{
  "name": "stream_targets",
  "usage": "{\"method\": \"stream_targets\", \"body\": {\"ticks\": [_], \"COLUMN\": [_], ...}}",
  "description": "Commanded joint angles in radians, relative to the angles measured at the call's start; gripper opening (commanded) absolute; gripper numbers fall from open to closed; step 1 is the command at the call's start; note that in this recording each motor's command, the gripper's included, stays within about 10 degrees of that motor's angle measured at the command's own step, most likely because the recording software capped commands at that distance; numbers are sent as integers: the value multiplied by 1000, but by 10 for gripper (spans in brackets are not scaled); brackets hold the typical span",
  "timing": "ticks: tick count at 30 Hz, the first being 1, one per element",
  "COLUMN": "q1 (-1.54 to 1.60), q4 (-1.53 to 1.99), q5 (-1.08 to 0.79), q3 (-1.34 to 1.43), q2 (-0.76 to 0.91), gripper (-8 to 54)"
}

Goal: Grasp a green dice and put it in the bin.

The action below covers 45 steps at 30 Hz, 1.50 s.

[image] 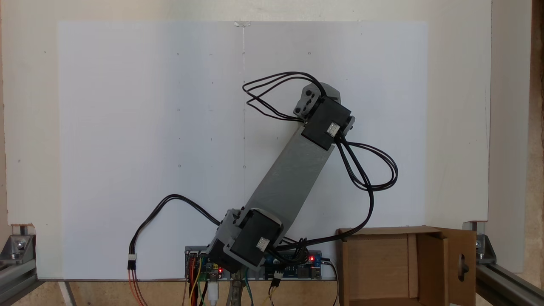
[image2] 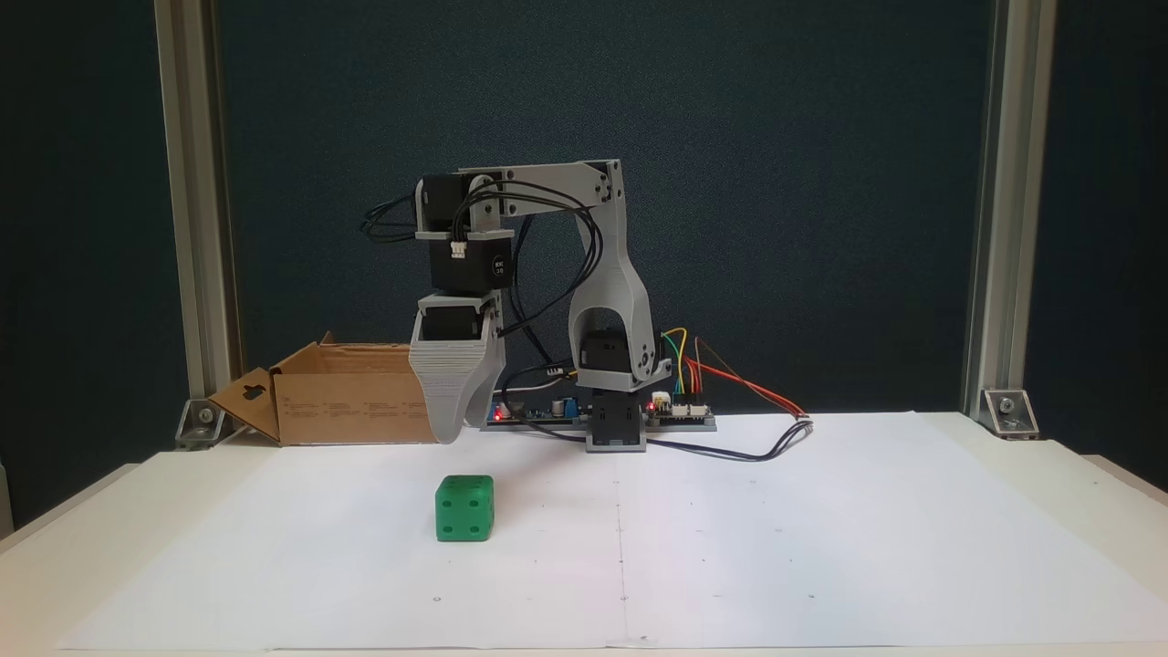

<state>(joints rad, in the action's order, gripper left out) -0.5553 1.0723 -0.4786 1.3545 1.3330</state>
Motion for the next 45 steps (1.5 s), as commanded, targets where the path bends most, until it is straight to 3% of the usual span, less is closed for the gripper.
{"method": "stream_targets", "body": {"ticks": [1, 45], "q1": [2, -2], "q4": [-5, -351], "q5": [-61, -63], "q3": [-15, 219], "q2": [6, -101], "gripper": [446, 439]}}
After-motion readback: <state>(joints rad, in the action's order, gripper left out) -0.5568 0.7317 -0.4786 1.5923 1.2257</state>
